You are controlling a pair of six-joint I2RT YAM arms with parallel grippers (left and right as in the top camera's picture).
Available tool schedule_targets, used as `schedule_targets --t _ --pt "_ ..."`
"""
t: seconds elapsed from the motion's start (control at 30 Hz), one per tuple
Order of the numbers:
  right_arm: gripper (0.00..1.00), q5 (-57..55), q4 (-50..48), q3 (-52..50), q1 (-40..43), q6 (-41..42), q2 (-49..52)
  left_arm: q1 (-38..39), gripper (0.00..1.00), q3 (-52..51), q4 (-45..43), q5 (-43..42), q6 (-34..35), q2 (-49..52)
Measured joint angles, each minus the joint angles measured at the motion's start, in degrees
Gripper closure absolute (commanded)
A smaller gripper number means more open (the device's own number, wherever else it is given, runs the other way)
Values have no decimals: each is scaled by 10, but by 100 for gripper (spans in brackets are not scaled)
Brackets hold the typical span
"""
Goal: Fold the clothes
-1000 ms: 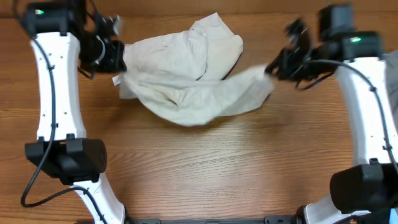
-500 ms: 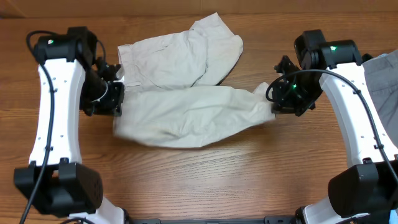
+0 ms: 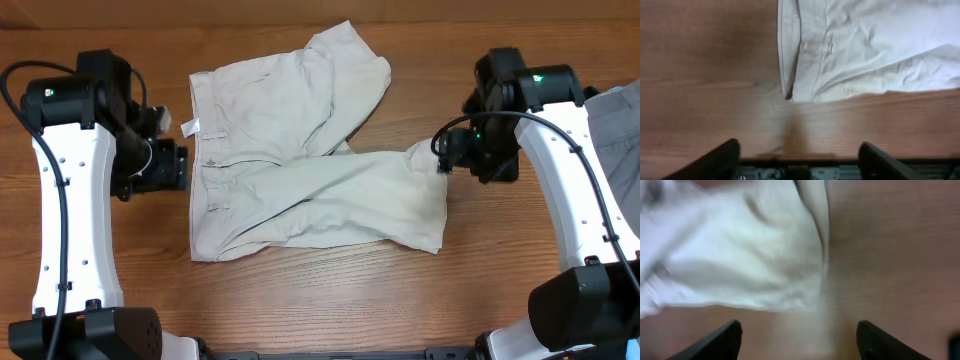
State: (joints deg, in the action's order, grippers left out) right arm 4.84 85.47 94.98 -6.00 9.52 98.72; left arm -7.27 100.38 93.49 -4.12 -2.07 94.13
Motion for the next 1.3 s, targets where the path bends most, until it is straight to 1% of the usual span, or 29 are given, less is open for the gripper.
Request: schedule_targets --t 0.07,0.1,0.13,0.17,0.23,0.27,0.37,0.4,0.5,0.6,0.67,0.7,0.73,0.77,0.83,0.9,0.93,0.97,1.07,1.1,1.13,1.17,1.3 --pt "24 7 -38 0 0 3 0 0 5 0 -21 -4 0 0" --pt "25 11 -57 -1 0 4 0 0 4 0 -36 -7 3 0" --pt "25 13 -66 -1 0 5 0 0 6 0 -46 -11 3 0" --pt "26 14 -74 -1 0 6 0 0 11 -1 -60 -17 4 0" --pt "27 18 -86 -1 0 8 3 0 14 -1 -85 -31 5 0" --pt "26 18 -93 -1 1 8 7 0 13 -1 -95 -38 3 1" --pt "21 12 -122 -7 5 10 25 0 4 -1 -110 -70 -11 7" --pt "21 9 -132 -11 8 9 34 0 4 -1 -111 -80 -16 12" --pt "21 11 -169 -38 18 3 70 0 3 -1 -116 -103 -27 34" --pt "21 24 -204 -68 23 -7 101 0 5 -1 -123 -112 -30 60" --pt "24 32 -238 -83 23 -9 118 0 6 -1 -124 -118 -31 80" --pt "28 36 -255 -87 23 -8 125 0 7 -1 -125 -119 -31 88" --pt "34 40 -271 -91 23 -7 131 0 8 -1 -125 -120 -31 97" --pt "43 48 -286 -94 23 -8 134 0 9 -1 -125 -121 -31 106" --pt "66 70 -317 -97 23 -11 137 0 8 -1 -125 -122 -32 122" --pt "87 97 -350 -97 23 -8 137 0 9 -1 -125 -123 -34 139" --pt "95 107 -360 -97 23 -10 137 0 10 -2 -126 -124 -35 145" --pt "96 116 -368 -97 23 -9 137 0 10 -2 -126 -124 -36 150" --pt "96 129 -380 -98 23 -3 137 0 10 -5 -125 -124 -39 162" --pt "86 130 -384 -98 24 -2 137 0 11 -5 -126 -124 -39 162" --pt "67 130 -385 -98 26 3 137 0 10 -6 -125 -125 -39 163" --pt "58 130 -384 -98 29 6 137 0 11 -6 -125 -125 -39 163" --pt "57 132 -365 -98 61 3 137 0 11 -6 -123 -125 -40 163"
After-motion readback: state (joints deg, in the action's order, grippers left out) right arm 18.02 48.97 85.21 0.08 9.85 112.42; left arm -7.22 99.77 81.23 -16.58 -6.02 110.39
